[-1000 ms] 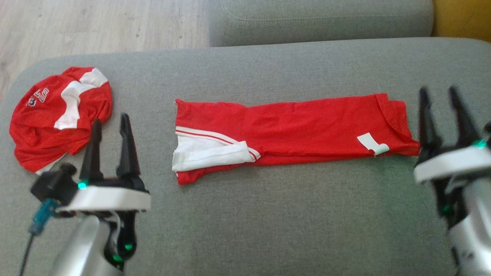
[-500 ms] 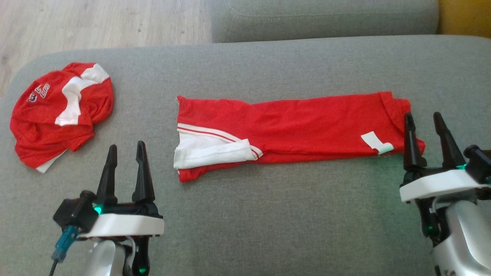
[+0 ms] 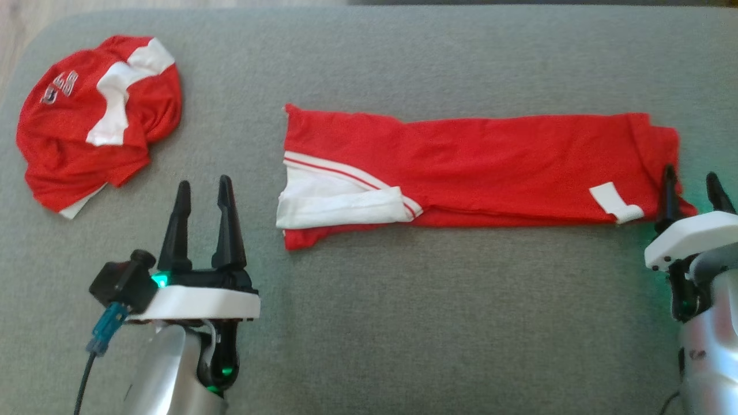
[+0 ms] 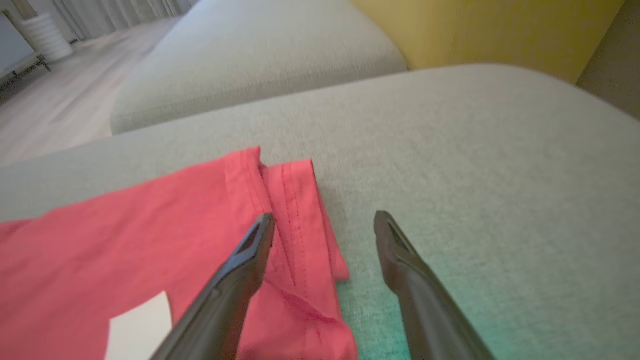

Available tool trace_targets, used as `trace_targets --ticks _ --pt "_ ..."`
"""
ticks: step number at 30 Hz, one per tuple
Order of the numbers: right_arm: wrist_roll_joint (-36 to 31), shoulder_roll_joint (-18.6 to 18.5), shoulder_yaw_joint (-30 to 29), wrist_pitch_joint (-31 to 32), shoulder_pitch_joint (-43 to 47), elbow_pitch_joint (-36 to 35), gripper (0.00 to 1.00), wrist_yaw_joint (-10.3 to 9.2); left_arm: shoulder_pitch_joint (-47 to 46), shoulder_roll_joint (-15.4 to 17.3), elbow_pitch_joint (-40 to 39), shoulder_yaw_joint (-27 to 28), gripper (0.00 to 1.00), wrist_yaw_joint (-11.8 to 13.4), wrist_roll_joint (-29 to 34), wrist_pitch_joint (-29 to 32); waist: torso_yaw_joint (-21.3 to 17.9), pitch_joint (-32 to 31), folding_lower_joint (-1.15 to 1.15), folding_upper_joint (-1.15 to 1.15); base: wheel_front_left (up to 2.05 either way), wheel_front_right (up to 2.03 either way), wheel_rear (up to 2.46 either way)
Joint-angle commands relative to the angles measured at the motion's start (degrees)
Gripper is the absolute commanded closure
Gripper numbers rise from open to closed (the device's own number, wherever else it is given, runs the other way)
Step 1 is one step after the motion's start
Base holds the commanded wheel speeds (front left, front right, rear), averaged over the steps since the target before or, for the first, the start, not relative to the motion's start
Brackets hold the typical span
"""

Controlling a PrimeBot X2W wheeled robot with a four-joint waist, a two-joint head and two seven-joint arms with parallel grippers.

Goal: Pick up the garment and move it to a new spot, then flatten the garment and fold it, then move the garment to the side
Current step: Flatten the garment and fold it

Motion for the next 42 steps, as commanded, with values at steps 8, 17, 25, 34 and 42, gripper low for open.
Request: trace_targets --ticks 8,17,25,34,42 --pt "-4.15 1.94 -2.59 3.08 -4.75 6.22 0.0 -0.04 -3.04 0.21 0.4 1.3 0.0 -0.33 -1.02 -0.29 2.06 2.42 -0.01 0.0 0.0 0.0 0.0" --pt "-4.75 2.92 -2.88 2.36 -6.56 10.99 1.0 -0.04 -3.46 0.19 0.34 1.2 0.0 -0.33 -1.33 -0.29 1.3 2.45 -0.01 0.0 0.0 0.0 0.0" --pt "-3.52 -0.31 -6.54 -1.09 -7.61 11.66 1.0 -0.04 -2.57 0.19 0.8 1.48 0.0 -0.34 -1.17 -0.29 -0.03 0.49 -0.01 0.0 0.0 0.0 0.0" --pt "-4.57 -4.77 -15.42 -1.93 -9.78 12.92 1.0 -0.04 -1.7 0.18 1.66 2.68 0.0 -0.34 -0.88 -0.29 -0.97 -1.47 -0.01 0.0 0.0 0.0 0.0" --pt "-2.27 2.18 -9.62 -1.1 -13.17 9.64 1.0 -0.04 -0.69 0.48 3.08 0.82 0.0 -0.34 -0.72 -0.29 -1.53 -4.99 -0.01 0.0 0.0 0.0 0.0"
